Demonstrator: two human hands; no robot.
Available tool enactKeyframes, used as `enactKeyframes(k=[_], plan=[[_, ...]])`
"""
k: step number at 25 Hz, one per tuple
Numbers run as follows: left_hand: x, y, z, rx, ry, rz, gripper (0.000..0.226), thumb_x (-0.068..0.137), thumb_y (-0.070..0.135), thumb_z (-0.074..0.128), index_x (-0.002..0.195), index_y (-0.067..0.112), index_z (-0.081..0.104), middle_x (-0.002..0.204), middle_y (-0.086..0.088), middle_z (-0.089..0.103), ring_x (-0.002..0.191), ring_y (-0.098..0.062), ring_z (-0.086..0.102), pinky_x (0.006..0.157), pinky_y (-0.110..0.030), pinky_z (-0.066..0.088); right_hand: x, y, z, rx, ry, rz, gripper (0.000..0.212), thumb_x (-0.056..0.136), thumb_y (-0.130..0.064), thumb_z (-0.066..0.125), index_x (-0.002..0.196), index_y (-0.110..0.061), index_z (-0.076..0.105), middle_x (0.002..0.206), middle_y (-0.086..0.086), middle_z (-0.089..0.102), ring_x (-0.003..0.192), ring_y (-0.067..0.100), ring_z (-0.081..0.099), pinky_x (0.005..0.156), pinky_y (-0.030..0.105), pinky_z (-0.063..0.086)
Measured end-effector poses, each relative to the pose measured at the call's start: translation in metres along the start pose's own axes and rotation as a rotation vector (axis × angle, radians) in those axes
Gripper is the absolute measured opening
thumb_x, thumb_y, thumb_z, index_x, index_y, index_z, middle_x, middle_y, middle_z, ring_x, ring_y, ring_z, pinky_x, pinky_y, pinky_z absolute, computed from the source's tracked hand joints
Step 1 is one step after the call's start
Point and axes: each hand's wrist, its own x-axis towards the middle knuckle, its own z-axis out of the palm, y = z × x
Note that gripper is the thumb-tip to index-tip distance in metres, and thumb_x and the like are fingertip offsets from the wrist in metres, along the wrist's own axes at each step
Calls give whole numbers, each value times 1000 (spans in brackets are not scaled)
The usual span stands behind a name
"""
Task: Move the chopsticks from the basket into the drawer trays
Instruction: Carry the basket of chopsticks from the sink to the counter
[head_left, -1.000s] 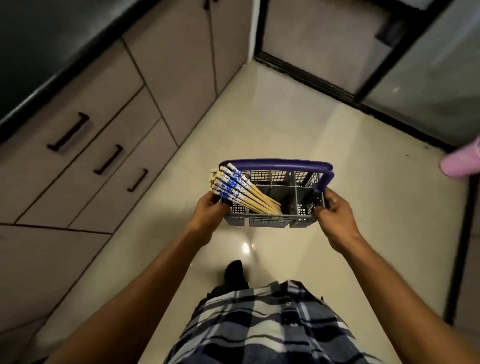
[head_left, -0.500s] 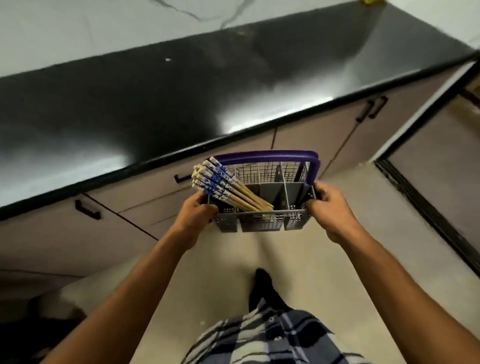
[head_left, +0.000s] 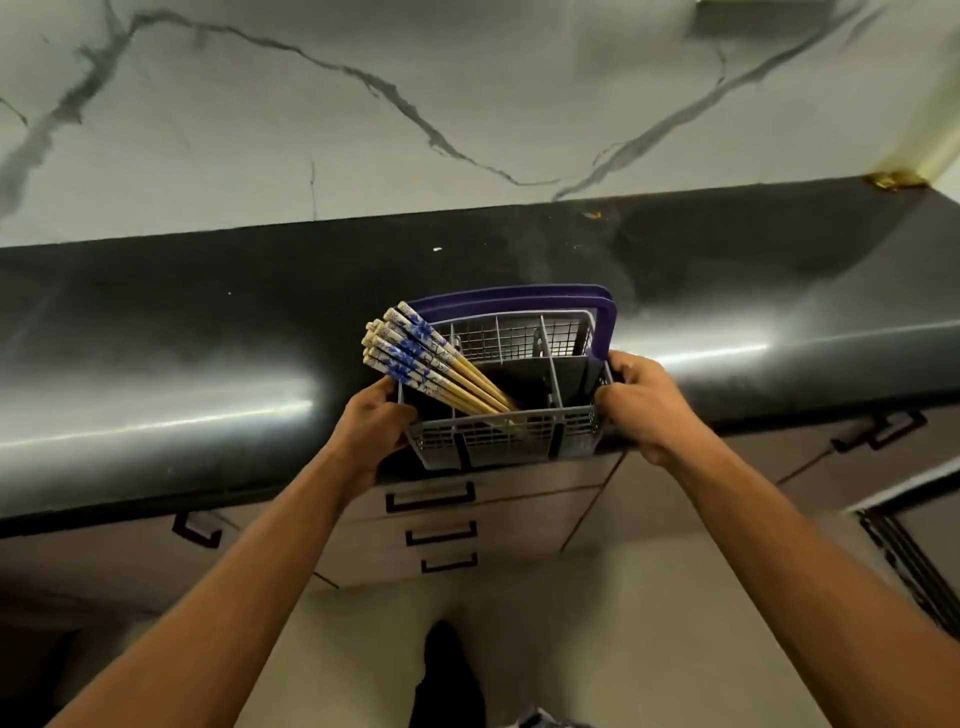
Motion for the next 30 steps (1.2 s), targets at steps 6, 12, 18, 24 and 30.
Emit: enactKeyframes(k=[6, 12, 18, 24, 30], plan=[[84, 29, -28, 7, -19, -15, 44, 89, -12, 47, 92, 23, 73, 81, 4, 79, 72, -9, 75, 56, -22, 57, 101, -9, 30, 13, -47, 34, 44, 81, 13, 52, 111, -14, 68, 93, 9, 78, 91, 31, 74, 79, 49, 60], [154, 54, -46, 19, 4, -59, 43, 92, -12, 45, 102, 22, 69, 79, 7, 79, 69, -7, 75, 55, -22, 57, 188, -12, 46, 32, -68, 63, 49, 82, 10, 57, 122, -17, 64, 97, 5, 78, 93, 25, 74, 73, 36, 58], [196, 69, -47, 58, 52, -59, 39, 93, -8, 48, 104, 23, 69, 76, 9, 78, 63, -3, 72, 50, -16, 53, 238, -23, 48, 13, -90, -12, 45, 80, 7, 57, 116, -18, 68, 97, 7, 78, 91, 27, 74, 84, 47, 60], [222, 82, -44, 68, 102, -52, 32, 93, -6, 53, 98, 20, 70, 74, 7, 78, 62, -4, 72, 50, -18, 54, 266, -36, 48, 14, -108, -17, 38, 86, 1, 62, 116, -21, 69, 95, 4, 78, 91, 24, 75, 86, 48, 59], [222, 86, -38, 97, 173, -46, 25, 93, 2, 59, 91, 22, 73, 84, -1, 77, 62, -5, 71, 53, -20, 53, 270, -37, 48, -27, -85, -49, 39, 90, -8, 60, 125, -23, 65, 102, 2, 75, 103, 26, 70, 90, 44, 58]])
